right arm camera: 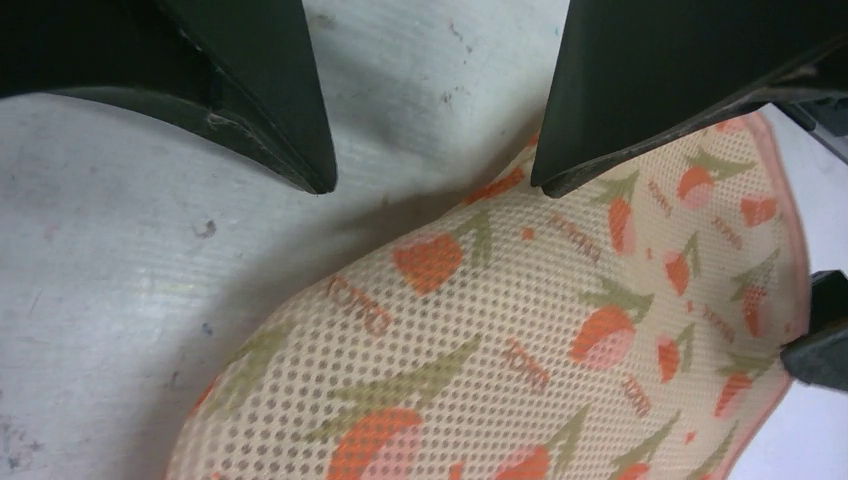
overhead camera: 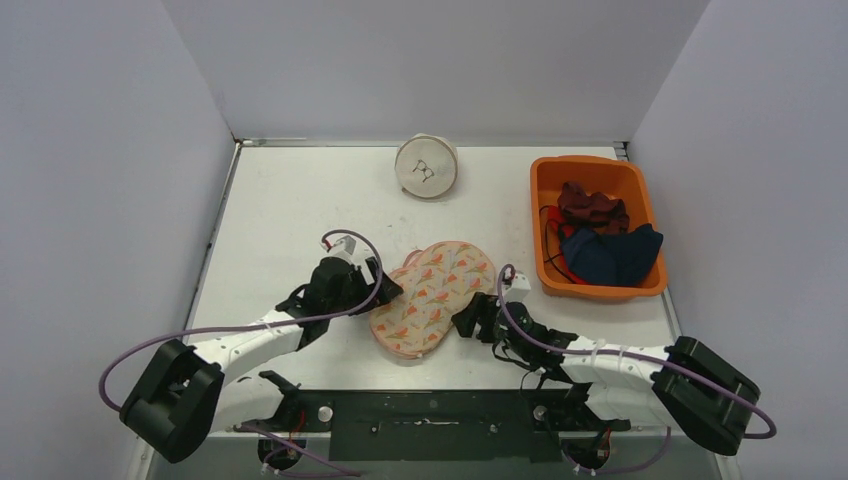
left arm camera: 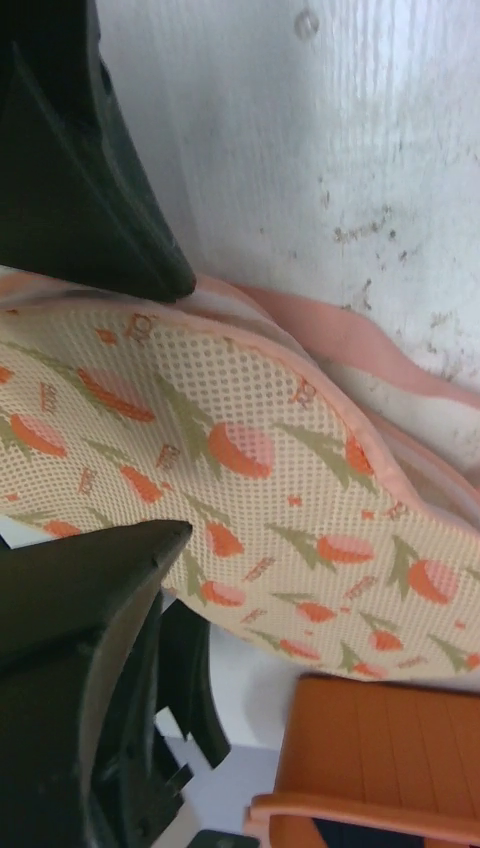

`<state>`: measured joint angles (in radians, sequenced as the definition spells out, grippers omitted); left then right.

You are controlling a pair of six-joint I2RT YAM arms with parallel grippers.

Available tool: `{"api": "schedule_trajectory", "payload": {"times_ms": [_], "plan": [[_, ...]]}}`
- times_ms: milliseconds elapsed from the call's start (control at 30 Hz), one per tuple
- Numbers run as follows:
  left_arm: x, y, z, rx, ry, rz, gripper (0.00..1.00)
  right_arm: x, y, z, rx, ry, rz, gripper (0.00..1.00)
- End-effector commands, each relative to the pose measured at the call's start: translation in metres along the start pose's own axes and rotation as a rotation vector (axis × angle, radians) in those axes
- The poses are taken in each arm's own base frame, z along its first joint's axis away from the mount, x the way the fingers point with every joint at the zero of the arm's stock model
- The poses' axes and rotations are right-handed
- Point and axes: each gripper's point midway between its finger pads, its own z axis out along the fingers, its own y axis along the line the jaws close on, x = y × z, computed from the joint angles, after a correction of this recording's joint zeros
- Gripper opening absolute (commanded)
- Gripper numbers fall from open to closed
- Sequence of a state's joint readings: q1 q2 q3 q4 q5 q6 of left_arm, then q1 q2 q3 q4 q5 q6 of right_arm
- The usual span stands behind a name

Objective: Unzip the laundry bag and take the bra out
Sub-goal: Unzip the laundry bag at the center of the board, then open the laundry bag at the center of the board.

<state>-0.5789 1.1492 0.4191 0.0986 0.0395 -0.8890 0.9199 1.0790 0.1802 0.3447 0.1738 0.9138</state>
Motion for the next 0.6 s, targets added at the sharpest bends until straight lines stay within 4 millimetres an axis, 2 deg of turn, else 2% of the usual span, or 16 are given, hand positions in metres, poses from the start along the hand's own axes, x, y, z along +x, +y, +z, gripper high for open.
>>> {"api": "schedule_trajectory", "payload": {"times_ms": [0,200,333,433,567], "plan": [[-0.001,-0.034,0.000,0.218,-0.012,0.046,0.69,-0.025,0.029,0.016,-0.107,-0.013,-0.038,0.71],[0.017,-0.027,-0.015,0.279,-0.029,-0.018,0.28,-0.032,0.052,0.040,-0.137,0.027,-0.131,0.60],[0.041,-0.020,-0.027,0.266,-0.045,-0.044,0.18,-0.032,0.061,0.060,-0.137,0.071,-0.187,0.60],[0.064,-0.023,-0.039,0.279,-0.062,-0.083,0.07,-0.032,0.070,0.075,-0.145,0.101,-0.223,0.63],[0.076,-0.020,-0.050,0.259,-0.106,-0.115,0.05,-0.027,0.079,0.095,-0.136,0.161,-0.281,0.72]]}}
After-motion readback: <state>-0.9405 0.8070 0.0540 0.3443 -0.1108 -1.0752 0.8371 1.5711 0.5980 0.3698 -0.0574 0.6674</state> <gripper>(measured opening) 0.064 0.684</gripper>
